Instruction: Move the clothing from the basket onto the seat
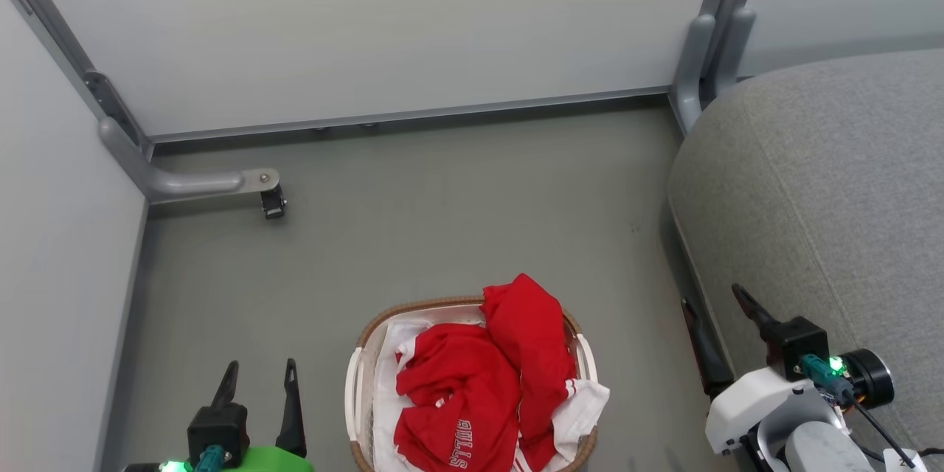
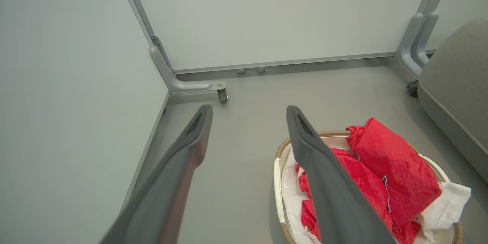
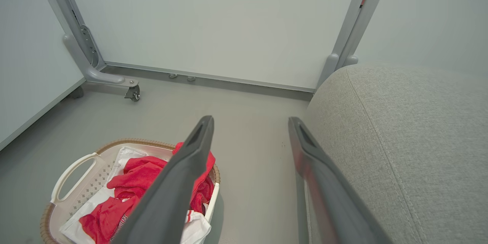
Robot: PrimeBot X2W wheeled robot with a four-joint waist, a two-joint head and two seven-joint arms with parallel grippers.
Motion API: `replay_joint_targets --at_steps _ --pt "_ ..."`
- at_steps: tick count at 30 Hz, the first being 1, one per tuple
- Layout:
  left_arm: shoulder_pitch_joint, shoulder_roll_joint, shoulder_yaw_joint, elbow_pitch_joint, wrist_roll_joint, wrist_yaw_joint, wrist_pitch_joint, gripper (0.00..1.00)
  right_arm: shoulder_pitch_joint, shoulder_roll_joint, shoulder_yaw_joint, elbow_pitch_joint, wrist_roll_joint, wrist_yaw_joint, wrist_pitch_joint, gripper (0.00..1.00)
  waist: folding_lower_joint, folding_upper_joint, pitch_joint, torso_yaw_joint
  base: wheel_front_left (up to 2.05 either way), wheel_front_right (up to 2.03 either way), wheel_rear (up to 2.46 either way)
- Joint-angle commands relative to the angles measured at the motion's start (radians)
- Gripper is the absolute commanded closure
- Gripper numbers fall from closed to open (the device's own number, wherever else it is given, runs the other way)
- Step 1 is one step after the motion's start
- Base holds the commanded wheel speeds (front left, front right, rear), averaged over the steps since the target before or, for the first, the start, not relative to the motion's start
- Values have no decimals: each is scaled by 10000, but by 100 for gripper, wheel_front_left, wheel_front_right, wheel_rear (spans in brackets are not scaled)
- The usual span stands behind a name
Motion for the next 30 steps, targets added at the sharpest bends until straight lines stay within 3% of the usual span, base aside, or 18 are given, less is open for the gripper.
replay_joint_targets --at_steps 1,9,30 --pt "-181 8 -55 71 -11 -83 -7 0 -152 -72 -14 -73 -19 -3 -48 0 0 0 305 -63 0 0 0" --pt "-972 -27 -802 566 -497 -469 -5 0 -665 -81 -32 -340 -5 -3 -46 0 0 0 1526 -291 0 0 0" --pt "-3684 -12 -3051 2159 -1717 -957 -2 0 -1964 191 -121 -1282 33 -5 -36 0 0 0 4540 -1191 0 0 0"
